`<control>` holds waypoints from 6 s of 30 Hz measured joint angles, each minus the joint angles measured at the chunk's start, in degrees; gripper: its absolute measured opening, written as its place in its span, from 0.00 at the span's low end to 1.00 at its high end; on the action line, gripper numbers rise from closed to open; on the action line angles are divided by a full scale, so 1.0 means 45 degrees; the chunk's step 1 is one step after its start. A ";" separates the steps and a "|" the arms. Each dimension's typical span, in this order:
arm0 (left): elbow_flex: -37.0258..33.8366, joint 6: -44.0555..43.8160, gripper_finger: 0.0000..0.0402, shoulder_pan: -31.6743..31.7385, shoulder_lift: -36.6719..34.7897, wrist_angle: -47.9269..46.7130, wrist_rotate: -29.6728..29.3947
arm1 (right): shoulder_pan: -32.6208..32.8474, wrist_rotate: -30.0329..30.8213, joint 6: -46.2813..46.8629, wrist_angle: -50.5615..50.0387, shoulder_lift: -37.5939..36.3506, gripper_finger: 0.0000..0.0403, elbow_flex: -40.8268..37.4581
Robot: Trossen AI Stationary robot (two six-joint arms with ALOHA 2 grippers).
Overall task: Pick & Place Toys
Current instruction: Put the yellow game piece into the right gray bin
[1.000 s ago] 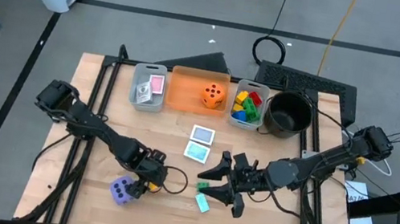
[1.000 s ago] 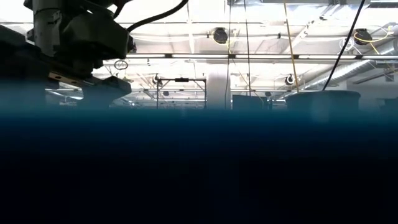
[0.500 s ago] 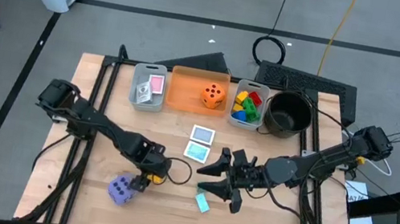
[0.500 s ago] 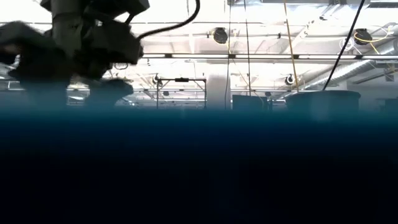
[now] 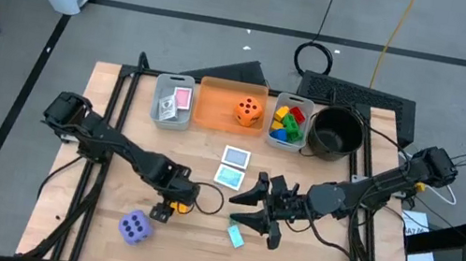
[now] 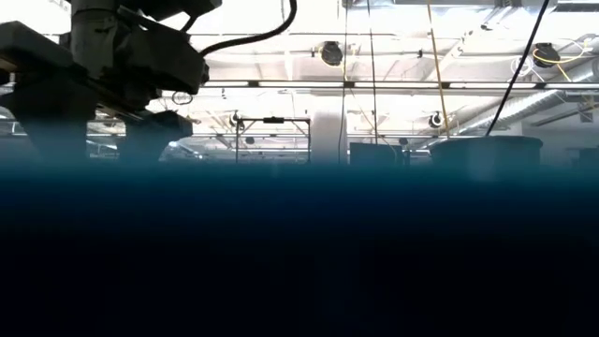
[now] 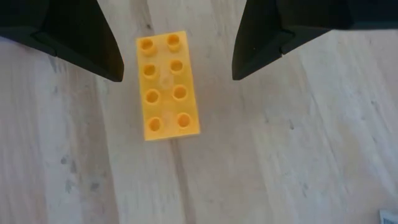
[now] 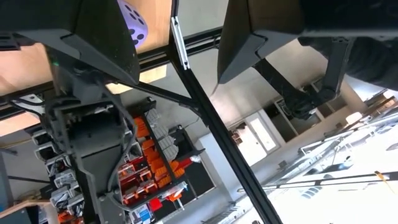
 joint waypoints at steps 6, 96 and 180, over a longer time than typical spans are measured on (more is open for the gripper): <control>0.0005 -0.0549 0.77 -0.0328 0.0093 0.0137 -0.0298 | 0.0000 0.0000 -0.0144 -0.0032 0.0000 0.51 0.0000; 0.0073 -0.4843 0.35 0.2934 -0.4464 0.4155 0.2641 | -0.3348 -0.2056 -0.0493 -0.0002 0.2297 0.75 0.0010; 0.0068 -0.0555 0.45 0.8943 -1.0093 0.7536 0.3889 | -0.8440 0.2096 -0.3349 -0.3185 -0.2095 0.33 0.0330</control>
